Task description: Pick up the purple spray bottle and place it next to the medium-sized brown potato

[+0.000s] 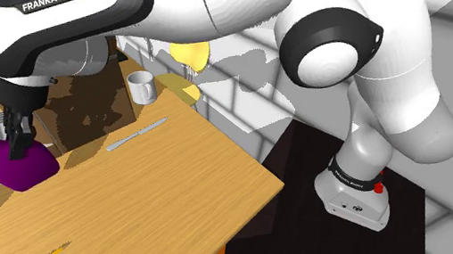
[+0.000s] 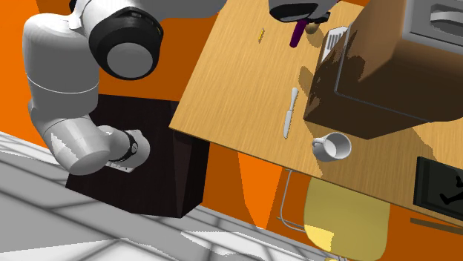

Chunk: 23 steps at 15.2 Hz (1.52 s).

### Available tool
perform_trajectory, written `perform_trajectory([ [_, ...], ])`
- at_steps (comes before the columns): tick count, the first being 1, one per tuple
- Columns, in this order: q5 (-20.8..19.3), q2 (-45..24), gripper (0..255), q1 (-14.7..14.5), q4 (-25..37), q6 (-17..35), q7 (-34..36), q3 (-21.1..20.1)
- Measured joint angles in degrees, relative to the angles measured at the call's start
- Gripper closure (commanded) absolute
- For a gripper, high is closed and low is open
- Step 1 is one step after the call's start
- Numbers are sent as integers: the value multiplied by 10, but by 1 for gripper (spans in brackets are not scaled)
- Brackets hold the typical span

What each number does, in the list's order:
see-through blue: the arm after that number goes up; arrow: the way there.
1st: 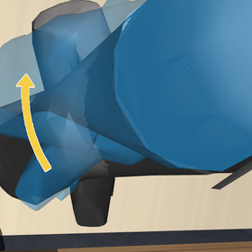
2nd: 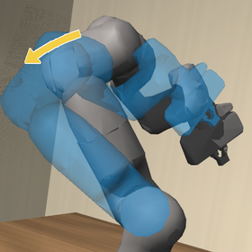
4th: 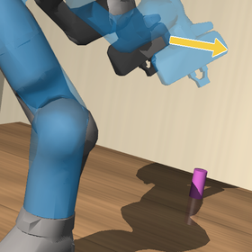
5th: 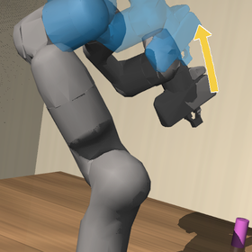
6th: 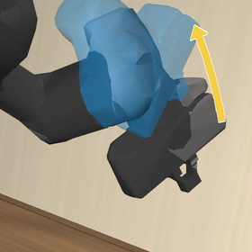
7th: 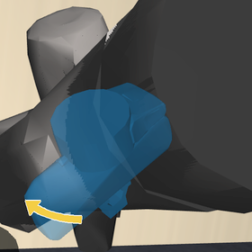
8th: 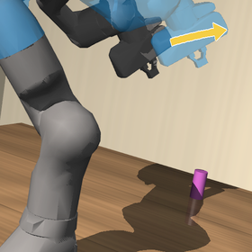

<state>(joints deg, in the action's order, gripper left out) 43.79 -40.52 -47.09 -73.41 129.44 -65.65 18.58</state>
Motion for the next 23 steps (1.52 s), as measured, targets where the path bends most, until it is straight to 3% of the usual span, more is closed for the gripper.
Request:
perform_trajectory([
  [13, 34, -43, 255, 9, -22, 59, -46, -23],
  [20, 36, -46, 255, 9, -24, 63, -49, -24],
  [21, 36, -45, 0, 9, -25, 63, -49, -24],
  [23, 36, -45, 0, 9, -24, 63, -49, -24],
])
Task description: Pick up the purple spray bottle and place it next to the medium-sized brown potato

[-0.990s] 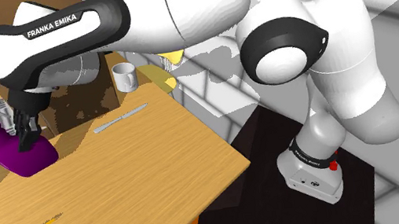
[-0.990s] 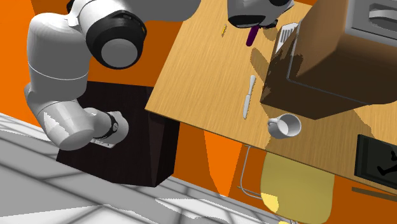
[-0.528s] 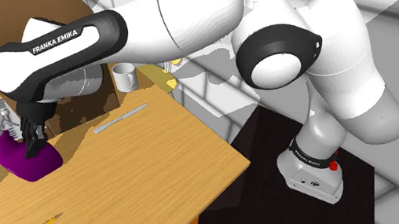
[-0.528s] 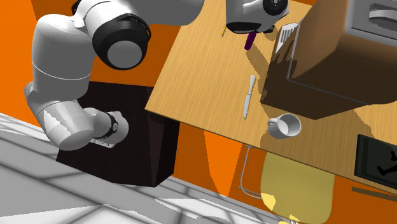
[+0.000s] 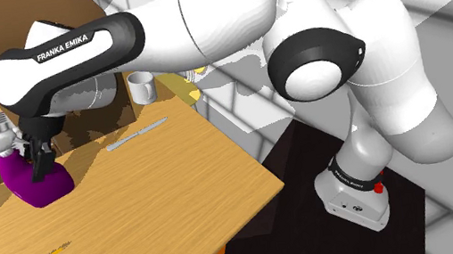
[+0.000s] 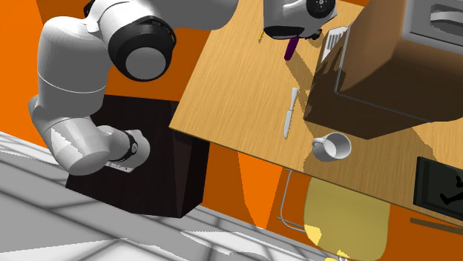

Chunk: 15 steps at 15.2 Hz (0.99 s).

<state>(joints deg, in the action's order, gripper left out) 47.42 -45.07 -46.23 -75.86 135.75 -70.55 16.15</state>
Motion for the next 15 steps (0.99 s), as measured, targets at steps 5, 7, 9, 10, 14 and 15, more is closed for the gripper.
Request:
perform_trajectory([
  [5, -2, 8, 0, 0, -6, -3, 0, 2],
  [7, -6, 40, 0, -2, -34, -9, -4, 8],
  [9, -11, 59, 0, -1, -45, -19, -3, 13],
  [10, -12, 64, 0, -2, -49, -20, -4, 15],
  [14, -13, 67, 0, -2, -52, -21, -4, 15],
  [15, -13, 68, 0, -2, -53, -21, -4, 15],
])
